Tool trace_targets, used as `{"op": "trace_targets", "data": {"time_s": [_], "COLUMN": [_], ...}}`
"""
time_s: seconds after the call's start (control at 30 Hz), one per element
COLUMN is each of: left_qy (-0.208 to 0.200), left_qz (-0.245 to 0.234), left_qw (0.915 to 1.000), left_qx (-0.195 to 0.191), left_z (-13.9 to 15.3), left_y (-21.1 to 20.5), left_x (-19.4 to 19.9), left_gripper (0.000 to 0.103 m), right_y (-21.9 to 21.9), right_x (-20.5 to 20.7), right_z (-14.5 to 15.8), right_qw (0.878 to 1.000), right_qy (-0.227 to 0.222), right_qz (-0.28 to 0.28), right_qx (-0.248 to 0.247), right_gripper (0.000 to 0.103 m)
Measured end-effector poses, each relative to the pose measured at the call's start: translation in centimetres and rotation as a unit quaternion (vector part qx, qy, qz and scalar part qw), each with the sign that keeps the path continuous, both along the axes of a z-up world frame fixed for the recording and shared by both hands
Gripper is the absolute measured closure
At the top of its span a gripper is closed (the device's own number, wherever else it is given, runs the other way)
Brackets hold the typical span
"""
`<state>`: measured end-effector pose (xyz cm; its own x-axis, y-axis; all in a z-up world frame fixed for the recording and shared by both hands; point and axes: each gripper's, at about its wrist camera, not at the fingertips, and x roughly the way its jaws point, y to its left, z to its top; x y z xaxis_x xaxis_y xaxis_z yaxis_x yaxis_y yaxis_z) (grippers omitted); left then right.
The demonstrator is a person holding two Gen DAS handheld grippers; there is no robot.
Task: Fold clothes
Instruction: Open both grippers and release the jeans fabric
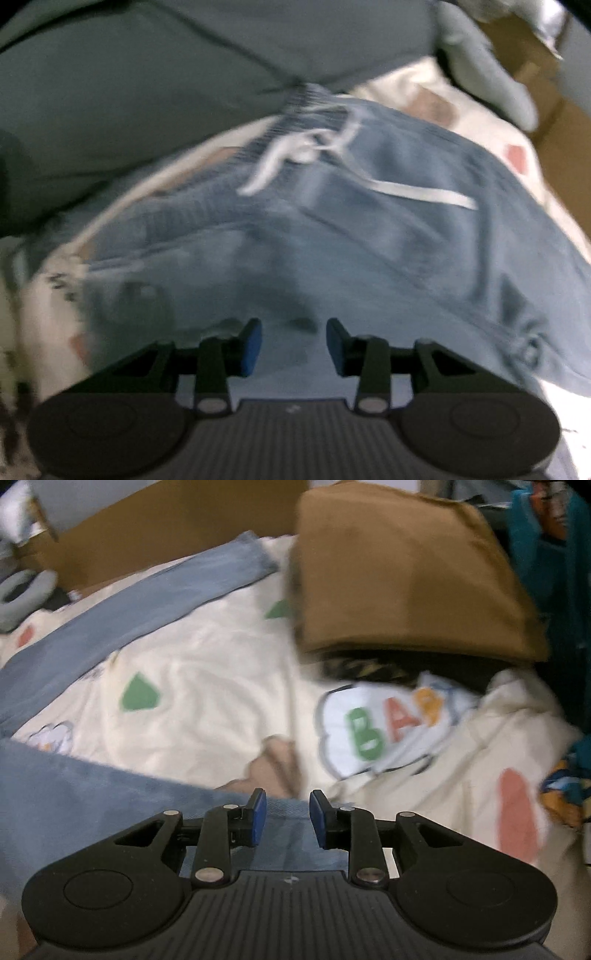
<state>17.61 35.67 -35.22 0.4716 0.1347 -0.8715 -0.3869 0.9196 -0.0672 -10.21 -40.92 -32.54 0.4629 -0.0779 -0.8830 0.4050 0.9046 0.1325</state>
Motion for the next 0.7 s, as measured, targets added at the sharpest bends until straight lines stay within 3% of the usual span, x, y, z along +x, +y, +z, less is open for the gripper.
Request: {"op": "trace_targets", "data": {"time_s": [0.07,0.27,0.33,0.37,0.43,0.7], "left_qy": [0.003,0.017,0.020,0.022,0.029,0.042], "left_qz": [0.019,0.040,0.058,0.069,0.096,0.128], "left_qw": [0.9998,0.9990,0.9980,0.9971,0.9940,0.9906], "left_qx": [0.001,-0.008,0.012,0.024,0.043,0.023], "left_z": [-0.5,-2.0,-1.9,-1.8,-1.5,-1.0], "left_y": [1.4,3.7,4.2,4.5,5.4,7.3], "left_x": [-0.5,-1.2,-0.9,-0.7,-0.4,0.6], "left_gripper": [0.062,0.081,0.089,0.099,0.100,0.100], "right_y": [0.9,3.4,4.1,4.4,5.0,4.7], "right_x": [0.2,0.8,0.8,0.9,0.9,0.9], "right_z": [-0.6,-2.8,-3.8,-4.2,-4.8,-5.3], "right_qw": [1.000,0.996,0.994,0.992,0.991,0.989], "right_qy": [0.007,0.056,0.078,0.087,0.098,0.106], "right_qz": [0.014,0.056,0.070,0.076,0.087,0.090], "right_qx": [0.004,0.029,0.041,0.043,0.035,0.044], "right_gripper": [0.070,0.070,0.070,0.070,0.070,0.070]}}
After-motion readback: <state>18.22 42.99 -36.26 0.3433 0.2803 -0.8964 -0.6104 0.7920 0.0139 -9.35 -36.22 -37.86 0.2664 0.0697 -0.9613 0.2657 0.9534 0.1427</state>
